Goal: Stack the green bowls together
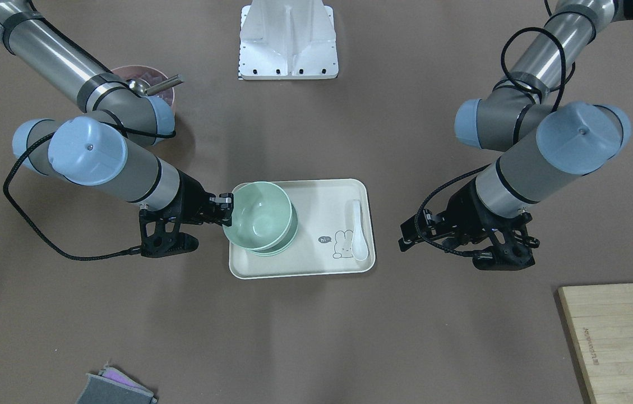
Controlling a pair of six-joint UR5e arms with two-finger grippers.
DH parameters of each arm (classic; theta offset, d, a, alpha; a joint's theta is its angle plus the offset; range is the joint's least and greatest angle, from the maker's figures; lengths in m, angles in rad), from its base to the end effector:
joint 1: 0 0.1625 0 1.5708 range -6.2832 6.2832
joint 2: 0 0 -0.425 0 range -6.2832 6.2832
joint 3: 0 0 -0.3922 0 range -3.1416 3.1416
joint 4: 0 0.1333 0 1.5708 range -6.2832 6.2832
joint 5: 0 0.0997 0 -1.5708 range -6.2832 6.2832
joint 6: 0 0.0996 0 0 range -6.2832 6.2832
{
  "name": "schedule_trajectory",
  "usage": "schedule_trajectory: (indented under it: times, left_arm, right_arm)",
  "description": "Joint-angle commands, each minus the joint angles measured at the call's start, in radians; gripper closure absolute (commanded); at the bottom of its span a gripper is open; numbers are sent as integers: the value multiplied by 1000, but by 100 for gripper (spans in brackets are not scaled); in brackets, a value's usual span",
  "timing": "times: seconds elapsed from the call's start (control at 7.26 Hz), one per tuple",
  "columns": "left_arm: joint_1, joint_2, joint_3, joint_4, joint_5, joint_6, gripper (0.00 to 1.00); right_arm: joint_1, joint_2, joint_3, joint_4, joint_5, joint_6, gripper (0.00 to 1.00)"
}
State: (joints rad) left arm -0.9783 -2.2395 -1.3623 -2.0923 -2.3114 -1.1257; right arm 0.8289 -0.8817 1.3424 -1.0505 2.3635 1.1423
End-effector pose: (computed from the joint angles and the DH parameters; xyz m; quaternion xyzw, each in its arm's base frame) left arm 0.3536 -0.6436 0.2797 0.0453 0.5412 -0.0520 0.8381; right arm -0.4507 -0.5840 0.2722 -0.0199 -0.5517 -0.0164 0.8336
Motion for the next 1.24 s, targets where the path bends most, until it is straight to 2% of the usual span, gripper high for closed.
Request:
schedule_trajectory:
  times: [0.0, 0.55, 0.69, 0.83, 1.1]
  left_arm:
    - [1, 0, 2, -2, 1, 0, 2]
    - [1, 0, -1, 2, 4, 0, 2]
    - [-16, 15, -15, 2, 7, 1, 2]
    - [-70, 70, -53, 3, 10, 56, 2]
    - [-179, 170, -75, 50, 10, 321, 2]
  right_arm:
    - [-1, 3, 12, 1, -4, 17, 0]
    - [19, 6, 23, 1, -3, 68, 0]
    - [48, -3, 58, -23, 15, 71, 0]
    - [82, -34, 116, -96, 45, 70, 0]
    - [169, -130, 246, -254, 43, 38, 0]
